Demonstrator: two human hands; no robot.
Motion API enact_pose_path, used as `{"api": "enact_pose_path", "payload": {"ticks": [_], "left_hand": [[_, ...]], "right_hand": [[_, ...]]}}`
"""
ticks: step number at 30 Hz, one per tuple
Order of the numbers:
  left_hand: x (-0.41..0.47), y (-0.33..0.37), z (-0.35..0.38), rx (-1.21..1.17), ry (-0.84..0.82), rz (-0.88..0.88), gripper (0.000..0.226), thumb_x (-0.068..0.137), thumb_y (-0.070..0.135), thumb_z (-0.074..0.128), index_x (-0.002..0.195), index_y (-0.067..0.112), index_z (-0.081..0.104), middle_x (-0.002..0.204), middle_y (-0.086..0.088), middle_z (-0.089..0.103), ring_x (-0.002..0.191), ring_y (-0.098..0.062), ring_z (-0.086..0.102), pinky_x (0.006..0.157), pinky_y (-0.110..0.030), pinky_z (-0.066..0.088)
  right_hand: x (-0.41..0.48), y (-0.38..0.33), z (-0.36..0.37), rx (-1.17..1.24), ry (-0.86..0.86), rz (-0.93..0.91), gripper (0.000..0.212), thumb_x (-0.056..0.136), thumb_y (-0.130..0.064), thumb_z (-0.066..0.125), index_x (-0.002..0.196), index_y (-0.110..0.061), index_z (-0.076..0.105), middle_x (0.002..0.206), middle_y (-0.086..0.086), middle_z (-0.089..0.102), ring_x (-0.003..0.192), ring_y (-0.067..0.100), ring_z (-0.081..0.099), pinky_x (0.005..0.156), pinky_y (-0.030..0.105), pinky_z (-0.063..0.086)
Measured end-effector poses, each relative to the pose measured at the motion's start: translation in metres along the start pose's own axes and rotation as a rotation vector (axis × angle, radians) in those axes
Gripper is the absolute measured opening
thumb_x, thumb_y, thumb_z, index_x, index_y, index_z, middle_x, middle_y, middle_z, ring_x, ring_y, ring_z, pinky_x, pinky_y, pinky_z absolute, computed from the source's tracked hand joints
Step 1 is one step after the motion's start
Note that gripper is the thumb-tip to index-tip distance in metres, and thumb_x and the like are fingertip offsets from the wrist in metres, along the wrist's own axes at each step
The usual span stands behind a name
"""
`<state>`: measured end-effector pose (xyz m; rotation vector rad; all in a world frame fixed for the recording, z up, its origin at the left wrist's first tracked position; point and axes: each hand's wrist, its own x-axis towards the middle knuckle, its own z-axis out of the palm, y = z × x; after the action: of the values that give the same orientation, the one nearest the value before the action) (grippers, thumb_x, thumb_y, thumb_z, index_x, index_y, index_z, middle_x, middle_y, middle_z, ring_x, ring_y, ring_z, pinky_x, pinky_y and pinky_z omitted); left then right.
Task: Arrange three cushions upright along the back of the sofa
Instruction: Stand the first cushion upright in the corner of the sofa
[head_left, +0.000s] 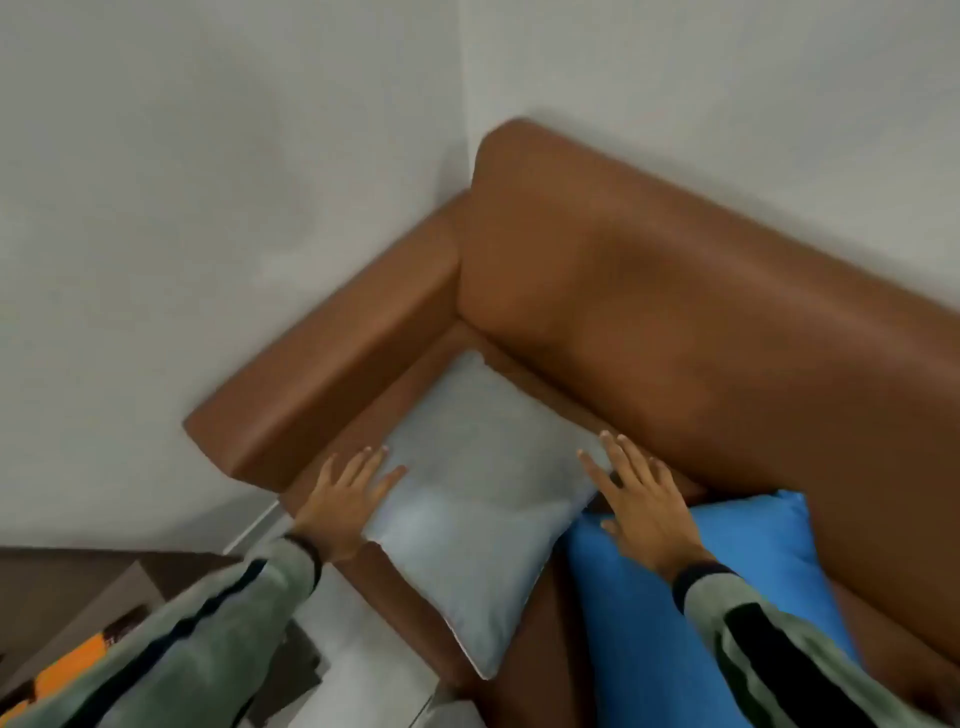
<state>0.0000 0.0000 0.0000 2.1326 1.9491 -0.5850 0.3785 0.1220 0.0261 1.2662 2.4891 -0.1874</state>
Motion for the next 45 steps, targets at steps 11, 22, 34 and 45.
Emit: {"api": "enact_pose_path", "payload": {"ticks": [11, 22, 34, 45], "left_hand": [[0.067, -0.005, 0.142, -0.197, -0.008, -0.04, 0.109, 0.061, 0.029, 0.092, 0.146, 0.009, 0.028, 0.144, -0.037, 0.043, 0.131, -0.058, 0.042, 0.099, -0.079, 0.033], [0.109, -0.109, -0.046, -0.892, 0.068, -0.093, 0.064, 0.091, 0.05, 0.06, 0.149, 0.037, 0.037, 0.15, 0.015, 0.042, 0.134, -0.002, 0.041, 0.109, -0.017, 0.025], [0.249, -0.135, -0.216, -0.886, -0.174, 0.184, 0.085, 0.059, 0.075, 0.077, 0.13, 0.059, 0.034, 0.118, 0.043, 0.06, 0.106, 0.014, 0.06, 0.089, -0.015, 0.05], [0.299, -0.086, -0.125, -0.49, 0.083, 0.041, 0.129, 0.047, 0.092, 0.065, 0.152, 0.034, 0.015, 0.155, -0.003, 0.041, 0.139, -0.031, 0.038, 0.109, -0.065, 0.024]], "right_hand": [[0.126, -0.026, 0.12, 0.008, 0.046, -0.1, 0.078, 0.085, -0.035, 0.043, 0.153, -0.002, 0.02, 0.159, 0.019, 0.028, 0.147, 0.034, 0.027, 0.11, 0.071, 0.022], [0.134, -0.011, -0.004, 0.989, 0.25, 0.378, 0.033, 0.069, 0.005, 0.078, 0.053, -0.017, 0.06, 0.046, -0.008, 0.057, 0.045, 0.007, 0.052, 0.045, 0.022, 0.038], [0.172, 0.061, -0.085, 1.541, 0.378, 0.594, 0.022, 0.076, -0.043, 0.079, 0.077, -0.021, 0.08, 0.073, 0.007, 0.079, 0.072, 0.03, 0.076, 0.072, 0.043, 0.062], [0.182, 0.048, -0.021, 0.955, 0.207, 0.715, 0.062, 0.092, -0.067, 0.037, 0.127, -0.018, 0.051, 0.123, 0.016, 0.065, 0.115, 0.04, 0.057, 0.101, 0.054, 0.041]]}}
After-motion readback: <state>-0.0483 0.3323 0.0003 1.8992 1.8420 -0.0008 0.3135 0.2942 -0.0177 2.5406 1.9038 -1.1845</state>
